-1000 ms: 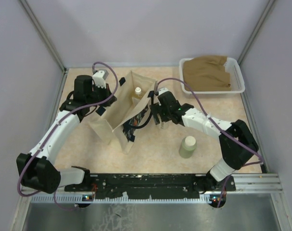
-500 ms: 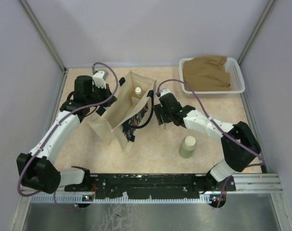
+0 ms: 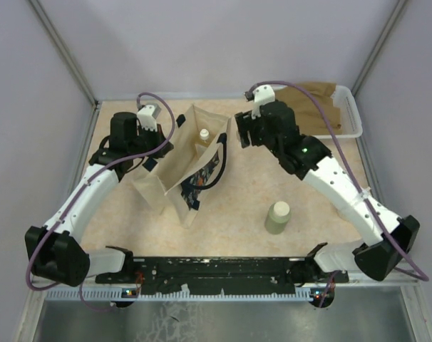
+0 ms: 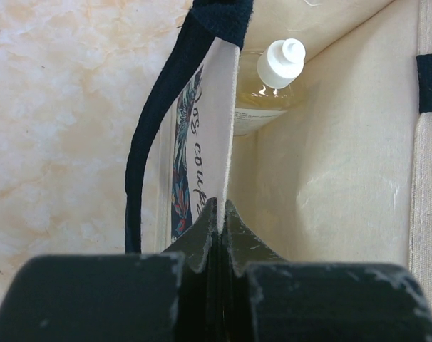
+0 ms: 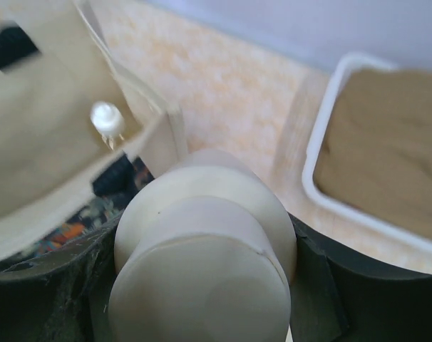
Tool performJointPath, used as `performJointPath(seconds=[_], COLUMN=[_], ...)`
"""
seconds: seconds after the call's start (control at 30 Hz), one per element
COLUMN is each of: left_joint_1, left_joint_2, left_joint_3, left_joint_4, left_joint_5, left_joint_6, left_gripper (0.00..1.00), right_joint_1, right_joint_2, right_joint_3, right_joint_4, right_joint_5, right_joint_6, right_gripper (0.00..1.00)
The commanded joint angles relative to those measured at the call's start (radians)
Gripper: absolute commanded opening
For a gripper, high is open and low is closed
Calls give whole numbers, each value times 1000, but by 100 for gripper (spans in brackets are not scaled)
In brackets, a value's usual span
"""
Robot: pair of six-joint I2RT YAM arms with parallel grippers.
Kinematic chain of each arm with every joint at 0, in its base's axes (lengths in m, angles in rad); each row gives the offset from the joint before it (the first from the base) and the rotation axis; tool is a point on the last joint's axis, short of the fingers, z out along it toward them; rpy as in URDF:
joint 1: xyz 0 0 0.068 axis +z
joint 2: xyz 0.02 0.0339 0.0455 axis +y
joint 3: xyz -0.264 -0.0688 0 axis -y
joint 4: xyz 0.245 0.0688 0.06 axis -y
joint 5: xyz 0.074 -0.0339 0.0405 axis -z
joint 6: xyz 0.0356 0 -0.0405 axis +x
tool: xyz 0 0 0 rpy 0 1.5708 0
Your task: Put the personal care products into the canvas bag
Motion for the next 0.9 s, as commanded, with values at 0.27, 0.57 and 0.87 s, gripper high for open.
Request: performJointPath(seconds=[0.27, 0.57, 0.87], left_joint_1=[-4, -4, -4], left_joint_2=[24, 24, -11], left_joint_3=[-17, 5, 25], left_joint_4=[61, 50, 6], left_joint_5=[64, 62, 43], left_joint_6=[-16, -16, -3], left_gripper=[0, 0, 0], right_joint_1=[1, 61, 133], right_joint_2=[80, 180, 303], right_joint_3=[271, 178, 177], right_joint_4=[383, 556, 530], right_joint_5=[-398, -535, -542], right_joint_6=[-98, -52, -75], right_gripper=[0, 0, 0])
